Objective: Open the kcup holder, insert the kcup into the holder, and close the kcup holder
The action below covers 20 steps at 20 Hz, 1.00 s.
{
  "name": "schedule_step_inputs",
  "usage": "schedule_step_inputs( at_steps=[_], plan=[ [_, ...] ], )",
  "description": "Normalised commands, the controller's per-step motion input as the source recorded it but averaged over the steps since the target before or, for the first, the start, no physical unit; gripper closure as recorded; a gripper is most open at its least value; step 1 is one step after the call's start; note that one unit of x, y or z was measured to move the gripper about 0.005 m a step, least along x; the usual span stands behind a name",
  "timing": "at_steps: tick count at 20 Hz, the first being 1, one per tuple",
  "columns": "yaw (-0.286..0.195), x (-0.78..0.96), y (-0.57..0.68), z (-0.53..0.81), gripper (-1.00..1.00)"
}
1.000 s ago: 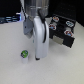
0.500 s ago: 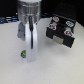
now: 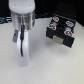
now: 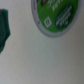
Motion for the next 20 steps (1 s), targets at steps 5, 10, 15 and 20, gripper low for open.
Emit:
schedule_step_inputs(
  at_steps=[5,10,15,20],
  plan=[
    [-0.232,-0.01,-0.13,-0.24,-1.0],
    [-0.157,-0.04,-0.07,-0.05,-1.0],
    [0.001,-0.09,0.07,-0.14,-1.0],
    [-0.038,-0.14,0.06,-0.05,1.0]
  ],
)
